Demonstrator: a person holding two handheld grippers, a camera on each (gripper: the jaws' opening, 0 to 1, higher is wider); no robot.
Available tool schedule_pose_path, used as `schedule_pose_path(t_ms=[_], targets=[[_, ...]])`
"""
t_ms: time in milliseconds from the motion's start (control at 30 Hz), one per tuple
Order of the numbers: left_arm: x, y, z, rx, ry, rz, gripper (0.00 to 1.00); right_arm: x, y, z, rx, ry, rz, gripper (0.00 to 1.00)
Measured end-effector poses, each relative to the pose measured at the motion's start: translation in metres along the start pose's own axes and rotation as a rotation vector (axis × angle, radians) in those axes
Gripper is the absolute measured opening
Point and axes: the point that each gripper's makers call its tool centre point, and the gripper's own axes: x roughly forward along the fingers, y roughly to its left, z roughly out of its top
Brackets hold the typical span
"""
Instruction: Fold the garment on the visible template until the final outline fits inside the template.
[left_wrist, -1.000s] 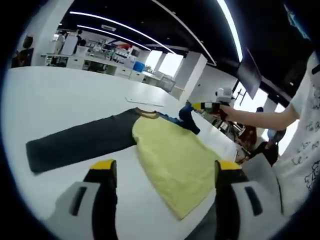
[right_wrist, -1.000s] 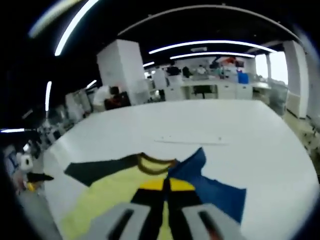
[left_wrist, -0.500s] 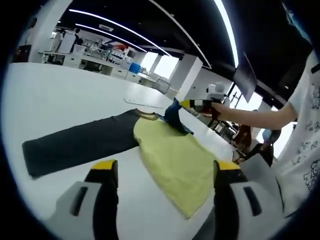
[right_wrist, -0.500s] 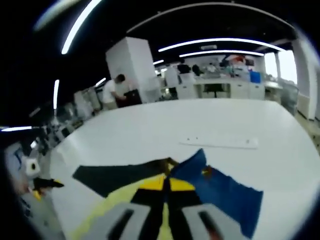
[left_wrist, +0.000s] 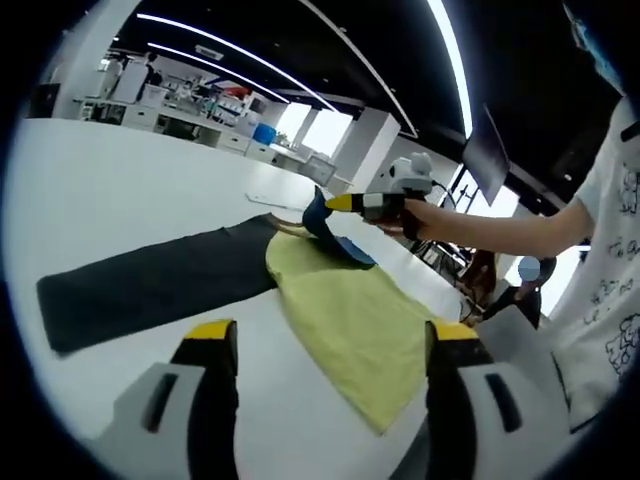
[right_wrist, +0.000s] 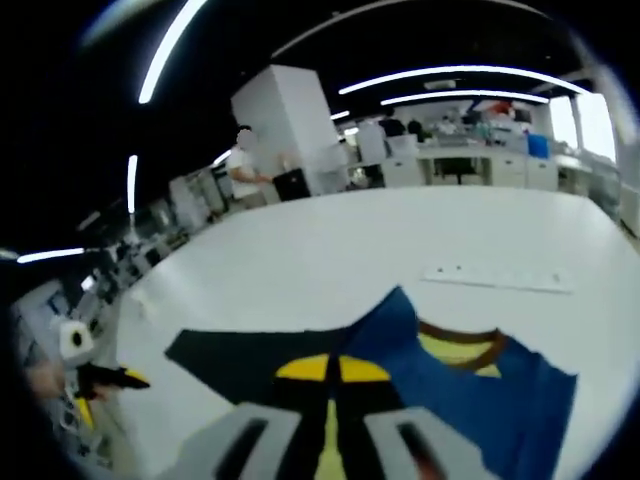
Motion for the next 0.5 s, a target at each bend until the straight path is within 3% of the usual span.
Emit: schedule_pose_path(t_ms=[500], targets=[[0.002,0.002,-0.013,-0.036,0.004,0.008,0.73,0.04,0.026,-0.03,0.006,0.087,0.026,0.0]])
